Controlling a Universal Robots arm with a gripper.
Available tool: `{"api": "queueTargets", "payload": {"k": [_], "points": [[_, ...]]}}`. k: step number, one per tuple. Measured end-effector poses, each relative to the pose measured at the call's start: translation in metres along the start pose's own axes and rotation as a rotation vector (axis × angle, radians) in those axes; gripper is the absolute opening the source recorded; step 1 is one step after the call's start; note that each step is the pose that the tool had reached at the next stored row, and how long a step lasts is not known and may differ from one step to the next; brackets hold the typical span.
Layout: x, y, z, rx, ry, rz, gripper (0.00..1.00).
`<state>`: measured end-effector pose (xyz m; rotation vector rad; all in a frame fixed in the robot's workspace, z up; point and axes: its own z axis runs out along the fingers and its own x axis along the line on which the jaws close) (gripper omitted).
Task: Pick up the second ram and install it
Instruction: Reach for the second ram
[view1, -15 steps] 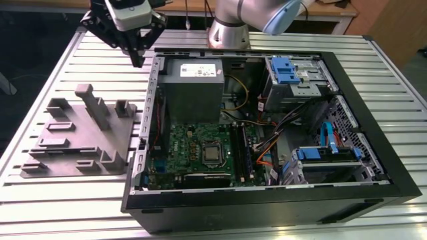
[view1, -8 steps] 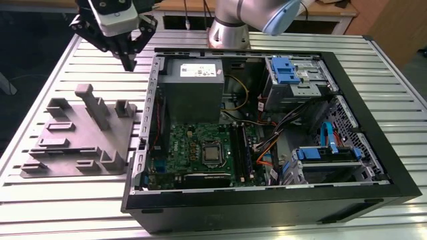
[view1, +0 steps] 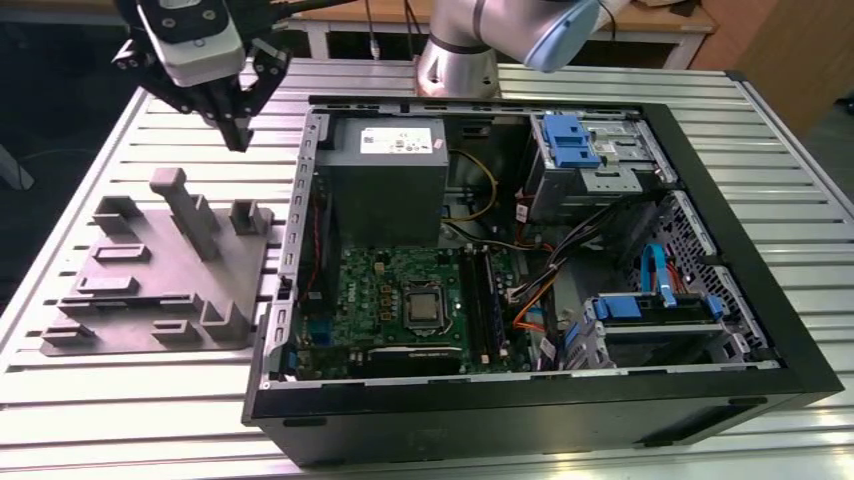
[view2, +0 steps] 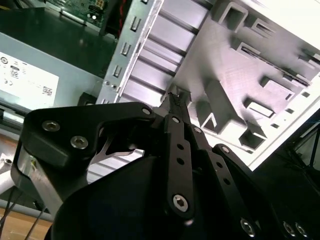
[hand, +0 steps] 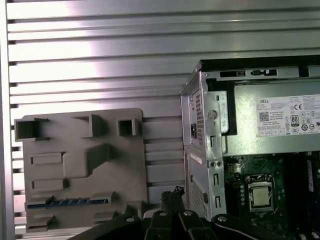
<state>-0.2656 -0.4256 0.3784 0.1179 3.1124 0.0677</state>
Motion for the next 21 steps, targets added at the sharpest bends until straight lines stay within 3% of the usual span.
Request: {"api": "queueTargets", "payload": {"k": [21], "points": [[0.0468, -0.0176, 0.0115, 0.0, 0.0, 0.0, 0.1]]}}
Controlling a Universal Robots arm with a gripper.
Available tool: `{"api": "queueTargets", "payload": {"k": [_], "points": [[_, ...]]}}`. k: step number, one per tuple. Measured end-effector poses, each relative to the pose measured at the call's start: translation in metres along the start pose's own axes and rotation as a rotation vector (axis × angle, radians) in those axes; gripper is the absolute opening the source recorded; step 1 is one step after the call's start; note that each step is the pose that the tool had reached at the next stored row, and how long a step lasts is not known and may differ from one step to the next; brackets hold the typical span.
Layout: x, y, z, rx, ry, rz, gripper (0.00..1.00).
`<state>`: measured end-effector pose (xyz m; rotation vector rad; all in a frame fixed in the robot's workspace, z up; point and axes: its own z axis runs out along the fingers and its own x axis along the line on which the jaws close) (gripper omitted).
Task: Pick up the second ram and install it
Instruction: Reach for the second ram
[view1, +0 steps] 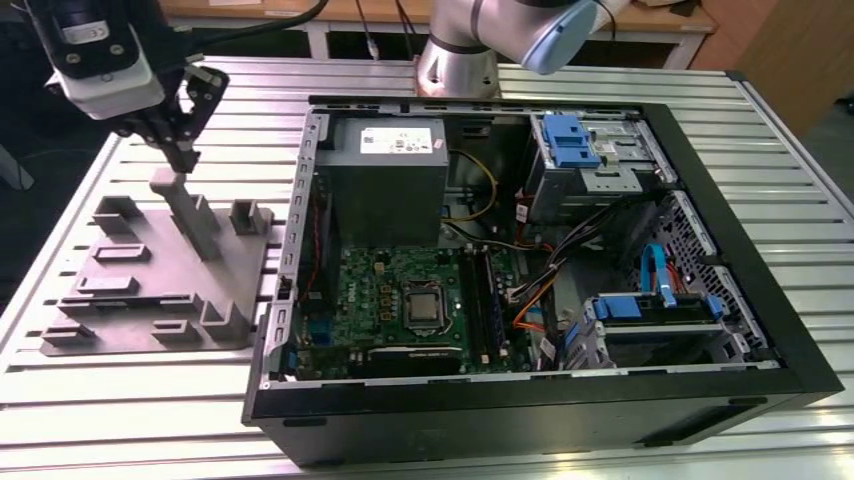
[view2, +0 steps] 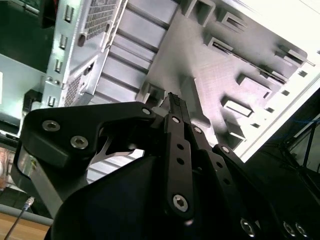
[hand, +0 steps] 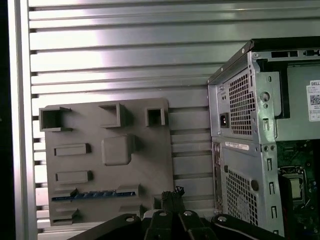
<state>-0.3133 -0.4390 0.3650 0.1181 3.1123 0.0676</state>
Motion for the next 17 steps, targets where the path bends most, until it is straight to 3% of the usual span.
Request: {"api": "queueTargets", "payload": {"k": [17], "points": [[0.0402, -0.0056, 0.021, 0.0, 0.0001, 0.0, 0.1]]}}
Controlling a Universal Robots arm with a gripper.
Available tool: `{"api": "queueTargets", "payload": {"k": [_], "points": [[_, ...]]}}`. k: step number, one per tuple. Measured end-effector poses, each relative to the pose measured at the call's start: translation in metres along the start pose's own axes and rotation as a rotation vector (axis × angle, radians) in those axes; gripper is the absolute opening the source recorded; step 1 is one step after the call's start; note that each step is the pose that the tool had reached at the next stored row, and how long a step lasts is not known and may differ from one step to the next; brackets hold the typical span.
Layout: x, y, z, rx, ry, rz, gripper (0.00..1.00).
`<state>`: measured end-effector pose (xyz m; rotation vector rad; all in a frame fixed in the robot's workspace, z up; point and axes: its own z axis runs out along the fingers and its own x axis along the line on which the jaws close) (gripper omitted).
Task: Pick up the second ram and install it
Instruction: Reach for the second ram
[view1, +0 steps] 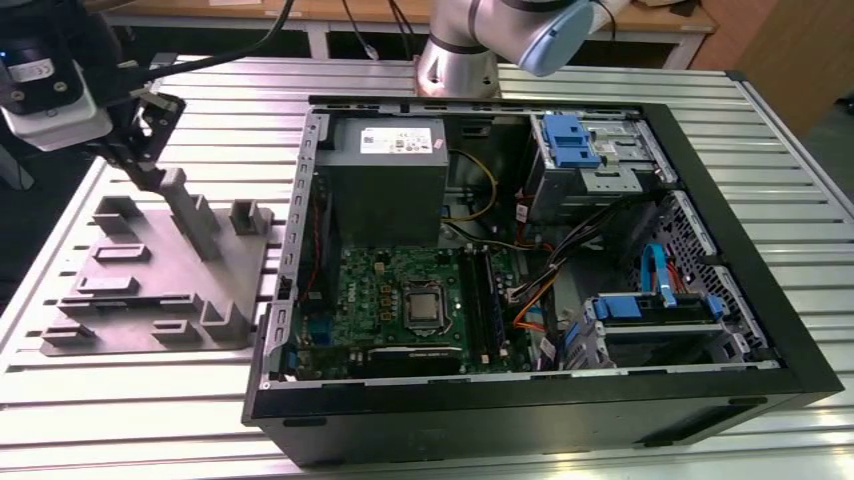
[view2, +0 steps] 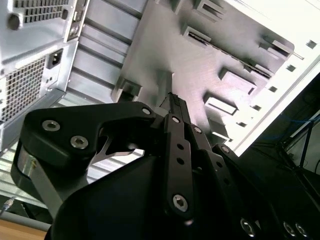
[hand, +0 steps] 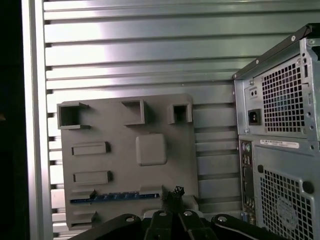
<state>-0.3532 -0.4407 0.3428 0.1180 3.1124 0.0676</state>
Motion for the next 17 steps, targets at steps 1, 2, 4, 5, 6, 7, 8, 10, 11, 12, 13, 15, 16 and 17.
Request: {"api": "queueTargets", "payload": {"k": [1, 2, 4, 5, 6, 7, 8, 10, 11, 12, 13, 15, 16, 17], "points": [[0.0025, -0.0005, 0.0011, 0.0, 0.0, 0.0, 0.1], [0.0051, -0.0009, 0.0022, 0.0, -0.0001, 0.0, 0.1], [0.01, -0.0019, 0.0045, -0.0001, -0.0001, 0.0, 0.1], [0.0122, -0.0023, 0.0056, -0.0001, -0.0001, 0.0, 0.1], [0.0144, -0.0027, 0.0067, 0.0, -0.0001, 0.0, 0.1], [0.0165, -0.0031, 0.0079, 0.0, 0.0, 0.0, 0.1], [0.0187, -0.0035, 0.0093, 0.0, 0.0, 0.0, 0.1], [0.0236, -0.0042, 0.0123, -0.0001, -0.0002, 0.0, 0.1], [0.026, -0.0046, 0.0137, -0.0001, -0.0001, 0.0, 0.1], [0.0284, -0.0051, 0.0151, -0.0001, -0.0001, 0.0, 0.1], [0.0307, -0.0055, 0.0164, 0.0, 0.0, 0.0, 0.1], [0.0352, -0.0064, 0.0194, 0.0, 0.0, 0.0, 0.1], [0.0373, -0.0069, 0.0209, 0.0, -0.0001, 0.0, 0.1], [0.0392, -0.0074, 0.0225, 0.0, -0.0001, 0.0, 0.1]]}}
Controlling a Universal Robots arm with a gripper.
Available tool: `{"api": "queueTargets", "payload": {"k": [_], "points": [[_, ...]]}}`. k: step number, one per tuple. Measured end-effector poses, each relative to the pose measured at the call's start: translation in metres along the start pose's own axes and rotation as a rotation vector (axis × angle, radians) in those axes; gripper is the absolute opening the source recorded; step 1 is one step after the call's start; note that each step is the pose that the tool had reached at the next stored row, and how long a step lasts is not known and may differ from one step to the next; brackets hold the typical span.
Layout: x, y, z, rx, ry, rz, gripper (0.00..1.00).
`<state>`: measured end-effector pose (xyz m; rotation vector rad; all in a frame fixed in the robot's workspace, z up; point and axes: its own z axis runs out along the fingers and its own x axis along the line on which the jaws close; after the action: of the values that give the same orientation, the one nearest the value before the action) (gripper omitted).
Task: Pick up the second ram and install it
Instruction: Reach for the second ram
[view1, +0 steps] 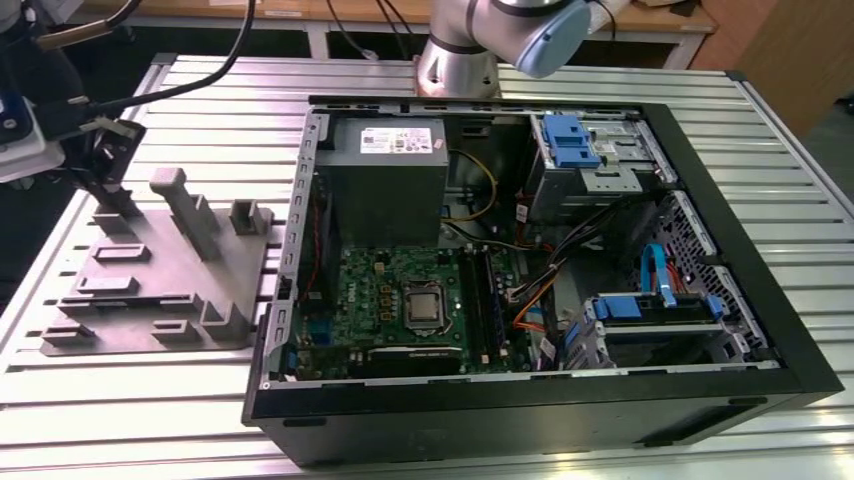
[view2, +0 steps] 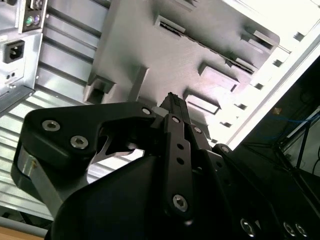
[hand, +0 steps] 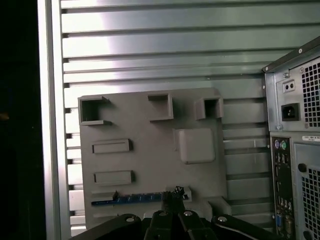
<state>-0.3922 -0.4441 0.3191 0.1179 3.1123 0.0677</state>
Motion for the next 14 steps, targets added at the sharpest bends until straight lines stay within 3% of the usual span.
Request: {"api": "queueTargets", "payload": {"k": [14], "points": [[0.021, -0.0087, 0.0237, 0.0, 0.0001, 0.0, 0.1]]}}
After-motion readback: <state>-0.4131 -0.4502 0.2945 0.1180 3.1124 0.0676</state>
